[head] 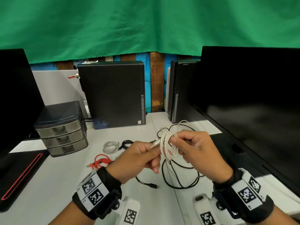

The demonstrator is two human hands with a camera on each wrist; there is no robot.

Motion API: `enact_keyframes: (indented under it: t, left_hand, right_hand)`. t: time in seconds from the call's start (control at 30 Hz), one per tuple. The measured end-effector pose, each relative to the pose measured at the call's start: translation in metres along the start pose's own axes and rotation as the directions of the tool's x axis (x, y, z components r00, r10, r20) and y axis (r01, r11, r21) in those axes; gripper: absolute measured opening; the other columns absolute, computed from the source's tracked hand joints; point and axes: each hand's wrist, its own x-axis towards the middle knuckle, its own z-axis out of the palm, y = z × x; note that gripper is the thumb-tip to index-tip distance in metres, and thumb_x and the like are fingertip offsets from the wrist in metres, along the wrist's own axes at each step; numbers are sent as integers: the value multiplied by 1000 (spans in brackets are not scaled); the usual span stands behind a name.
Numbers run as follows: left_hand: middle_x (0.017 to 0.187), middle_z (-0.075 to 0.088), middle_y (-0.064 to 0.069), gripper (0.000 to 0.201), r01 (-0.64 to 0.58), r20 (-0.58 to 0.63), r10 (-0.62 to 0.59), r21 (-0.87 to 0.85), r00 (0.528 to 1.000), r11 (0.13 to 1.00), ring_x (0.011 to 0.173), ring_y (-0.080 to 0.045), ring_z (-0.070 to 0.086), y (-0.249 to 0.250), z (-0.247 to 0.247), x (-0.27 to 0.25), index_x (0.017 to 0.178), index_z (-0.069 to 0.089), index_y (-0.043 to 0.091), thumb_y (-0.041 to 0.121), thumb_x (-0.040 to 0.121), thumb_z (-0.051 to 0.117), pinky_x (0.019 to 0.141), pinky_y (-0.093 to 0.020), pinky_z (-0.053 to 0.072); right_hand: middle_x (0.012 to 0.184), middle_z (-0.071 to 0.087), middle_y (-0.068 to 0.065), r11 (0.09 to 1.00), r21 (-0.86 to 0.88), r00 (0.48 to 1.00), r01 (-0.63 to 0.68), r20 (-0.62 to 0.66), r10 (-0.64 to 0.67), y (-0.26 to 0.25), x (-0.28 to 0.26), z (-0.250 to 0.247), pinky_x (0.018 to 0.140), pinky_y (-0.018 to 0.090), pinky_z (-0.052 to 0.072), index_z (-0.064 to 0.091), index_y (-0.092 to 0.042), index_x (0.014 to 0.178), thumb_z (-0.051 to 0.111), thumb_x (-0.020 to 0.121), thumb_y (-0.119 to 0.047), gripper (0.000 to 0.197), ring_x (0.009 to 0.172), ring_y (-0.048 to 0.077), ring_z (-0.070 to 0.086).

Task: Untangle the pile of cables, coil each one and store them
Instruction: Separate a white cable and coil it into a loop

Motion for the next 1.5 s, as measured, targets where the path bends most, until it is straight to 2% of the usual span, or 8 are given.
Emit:
enact_keyframes:
  t: [0.13, 0.3, 0.4, 0.63, 0.83, 1.07, 1.13, 1.5]
  left_hand:
    - [74, 66, -19, 26, -53, -37, 63, 227, 997, 972, 55, -19, 59, 5, -4, -1, 95, 77, 8, 31, 90, 67, 59, -28, 54]
    - [86, 74, 10, 8, -55, -57, 116, 626, 992, 778, 61, -8, 70, -1, -3, -4, 98, 69, 39, 35, 96, 64, 68, -31, 59]
    - [80, 73, 7, 13, -135, 21, 178, 742, 984, 657, 58, -4, 69, -10, 2, -4, 100, 73, 29, 38, 96, 63, 62, -18, 49]
    - [78, 73, -1, 20, -106, -33, 133, 433, 991, 895, 67, -23, 73, -14, 11, -1, 83, 76, 10, 28, 92, 71, 75, -48, 58]
    - [102, 70, -3, 34, -133, -31, 155, 373, 987, 918, 86, -17, 70, -13, 5, 2, 116, 69, 11, 30, 104, 44, 78, -34, 58]
    - [124, 67, -22, 39, -72, -179, 6, -364, 984, 928, 116, -39, 64, -18, 7, 7, 119, 57, -6, 25, 95, 56, 98, -46, 54]
    - [119, 69, -22, 42, -69, -162, 20, -302, 987, 951, 111, -36, 68, -19, 12, 6, 118, 54, -10, 22, 94, 65, 92, -39, 56]
    - [102, 77, -8, 21, -47, -245, 41, -18, 969, 999, 89, -29, 76, -13, 12, 5, 116, 67, 10, 11, 99, 55, 75, -29, 61]
  right_hand:
    - [54, 58, -6, 999, -31, 999, -16, 28, 17, 5, -6, 15, 49, 13, 38, 78, -9, 89, 64, 95, -9, 15, 47, 3, 46]
    - [53, 56, 9, 993, 44, 991, -113, -69, 116, 7, -5, 17, 42, 23, 41, 75, -6, 82, 65, 95, -13, 18, 43, 17, 47]
    - [54, 55, 12, 989, 33, 987, -142, -69, 144, 7, -4, 16, 41, 23, 42, 75, -5, 81, 65, 95, -13, 19, 42, 15, 48]
    - [56, 56, 8, 984, 29, 985, -174, 7, 174, 13, -3, 11, 42, 22, 38, 69, 5, 80, 62, 97, -12, 26, 46, 13, 48]
    - [56, 55, 5, 981, 117, 987, -154, -23, 158, 12, -3, 10, 44, 19, 36, 73, -3, 80, 63, 96, -11, 21, 48, 12, 45]
    - [55, 63, -5, 997, 52, 956, -60, -286, 72, 24, -3, 21, 52, 26, 43, 75, -7, 74, 67, 94, -13, 23, 48, 13, 52]
    - [65, 72, 5, 999, 33, 938, -43, -343, 52, 27, -5, 24, 62, 37, 52, 78, -11, 74, 68, 93, -12, 21, 63, 30, 64]
    - [51, 53, 6, 980, 87, 961, -181, -196, 195, 36, -4, 24, 46, 30, 37, 71, -2, 71, 71, 91, -16, 25, 48, 22, 42]
